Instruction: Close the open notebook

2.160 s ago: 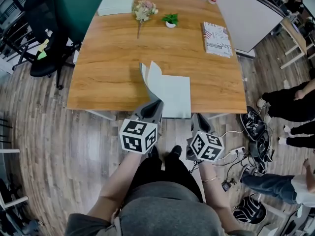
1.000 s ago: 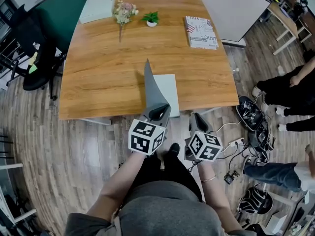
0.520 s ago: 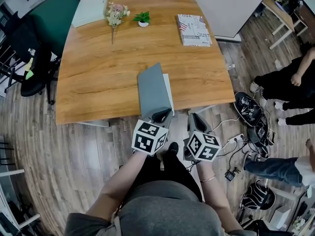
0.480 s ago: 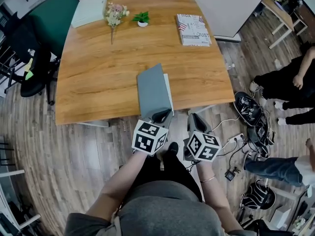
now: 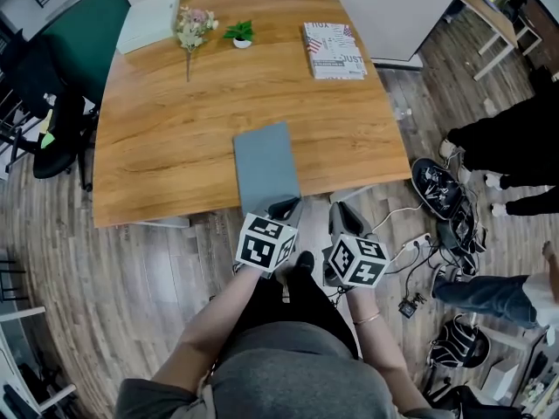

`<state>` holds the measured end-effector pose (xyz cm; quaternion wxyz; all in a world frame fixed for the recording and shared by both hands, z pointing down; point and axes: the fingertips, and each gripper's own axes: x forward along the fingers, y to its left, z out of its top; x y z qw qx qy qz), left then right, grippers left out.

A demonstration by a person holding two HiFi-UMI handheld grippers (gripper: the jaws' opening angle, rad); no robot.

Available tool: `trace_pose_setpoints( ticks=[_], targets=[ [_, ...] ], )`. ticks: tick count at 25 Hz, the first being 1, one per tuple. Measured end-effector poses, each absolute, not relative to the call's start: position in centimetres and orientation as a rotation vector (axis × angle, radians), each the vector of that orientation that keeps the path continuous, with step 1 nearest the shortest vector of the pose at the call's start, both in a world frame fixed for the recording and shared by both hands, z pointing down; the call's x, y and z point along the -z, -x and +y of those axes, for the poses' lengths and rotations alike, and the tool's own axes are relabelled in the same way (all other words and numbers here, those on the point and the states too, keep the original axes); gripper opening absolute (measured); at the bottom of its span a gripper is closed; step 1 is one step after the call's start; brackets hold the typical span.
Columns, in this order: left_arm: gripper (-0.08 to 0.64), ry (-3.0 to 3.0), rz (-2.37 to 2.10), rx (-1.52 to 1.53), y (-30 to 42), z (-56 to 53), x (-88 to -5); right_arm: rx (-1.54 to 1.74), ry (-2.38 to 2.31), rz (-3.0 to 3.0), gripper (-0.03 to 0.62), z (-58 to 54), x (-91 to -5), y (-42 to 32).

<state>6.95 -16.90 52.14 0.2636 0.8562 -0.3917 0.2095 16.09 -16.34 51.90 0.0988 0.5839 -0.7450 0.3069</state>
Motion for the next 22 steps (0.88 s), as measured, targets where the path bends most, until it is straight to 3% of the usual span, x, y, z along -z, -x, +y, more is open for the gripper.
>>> trace_pose_setpoints(
  ticks=[22],
  targets=[
    [0.028, -2.225, -1.062, -0.758, -8.0, -17.4, -56.6, -0.953, -1.737, -2.177, 0.044, -16.1, -52.9, -18.0]
  ],
)
